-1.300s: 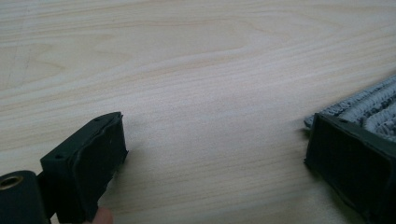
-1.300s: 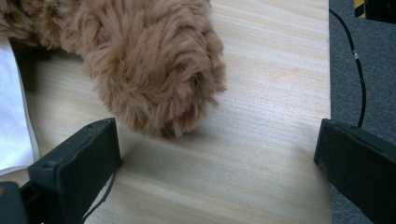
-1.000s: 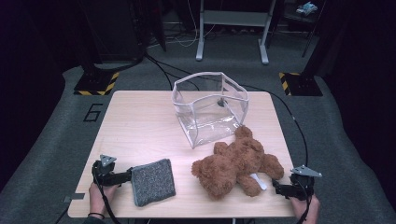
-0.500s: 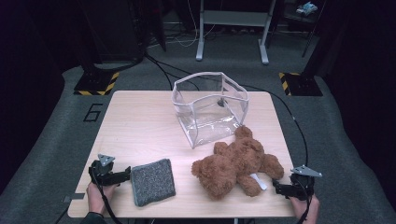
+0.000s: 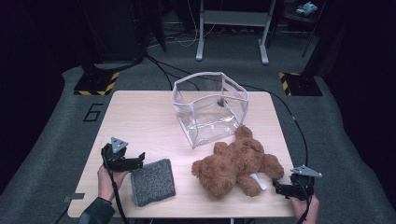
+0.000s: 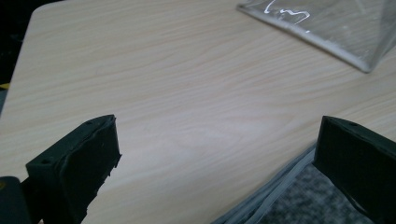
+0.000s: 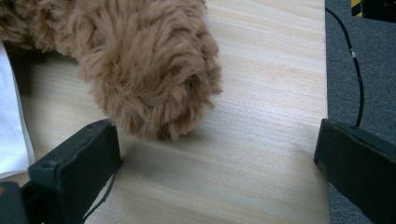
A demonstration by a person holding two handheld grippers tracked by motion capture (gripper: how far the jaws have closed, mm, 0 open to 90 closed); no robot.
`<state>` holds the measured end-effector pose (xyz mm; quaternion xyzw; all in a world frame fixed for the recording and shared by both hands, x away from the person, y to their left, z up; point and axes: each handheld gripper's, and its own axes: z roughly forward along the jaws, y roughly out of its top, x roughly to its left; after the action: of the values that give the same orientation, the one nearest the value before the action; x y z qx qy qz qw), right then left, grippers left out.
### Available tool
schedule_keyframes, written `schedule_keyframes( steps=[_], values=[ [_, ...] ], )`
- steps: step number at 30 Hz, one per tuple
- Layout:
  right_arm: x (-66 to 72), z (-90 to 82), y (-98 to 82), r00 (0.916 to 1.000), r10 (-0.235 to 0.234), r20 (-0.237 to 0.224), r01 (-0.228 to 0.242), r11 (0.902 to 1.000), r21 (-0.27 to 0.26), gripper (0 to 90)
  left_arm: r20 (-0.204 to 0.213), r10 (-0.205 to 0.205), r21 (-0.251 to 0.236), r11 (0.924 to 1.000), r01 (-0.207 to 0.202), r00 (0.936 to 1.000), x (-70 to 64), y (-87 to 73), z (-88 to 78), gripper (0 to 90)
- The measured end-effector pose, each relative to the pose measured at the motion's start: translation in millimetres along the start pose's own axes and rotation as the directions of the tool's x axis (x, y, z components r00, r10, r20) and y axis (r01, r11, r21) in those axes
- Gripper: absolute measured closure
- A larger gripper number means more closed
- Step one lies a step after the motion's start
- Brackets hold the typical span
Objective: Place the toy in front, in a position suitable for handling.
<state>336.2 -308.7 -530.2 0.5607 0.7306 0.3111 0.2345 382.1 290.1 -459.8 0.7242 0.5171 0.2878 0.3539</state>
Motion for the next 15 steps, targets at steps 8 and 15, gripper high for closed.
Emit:
schedule_keyframes(
  steps=[8, 15],
  values=[
    [0.1, 0.0, -0.1, 1.0, 0.001, 0.0, -0.001, 1.0, 0.0, 0.0, 0.066, 0.064, -0.021, 0.9978, -0.063, 0.9958, -29.0, 32.2, 15.2, 0.0],
    [0.1, -0.1, -0.1, 1.0, 0.0, 0.001, 0.0, 1.0, 0.0, 0.0, 0.107, 0.102, -0.031, 0.9946, -0.099, 0.9891, -49.3, 55.5, 30.1, 0.0]
  ],
)
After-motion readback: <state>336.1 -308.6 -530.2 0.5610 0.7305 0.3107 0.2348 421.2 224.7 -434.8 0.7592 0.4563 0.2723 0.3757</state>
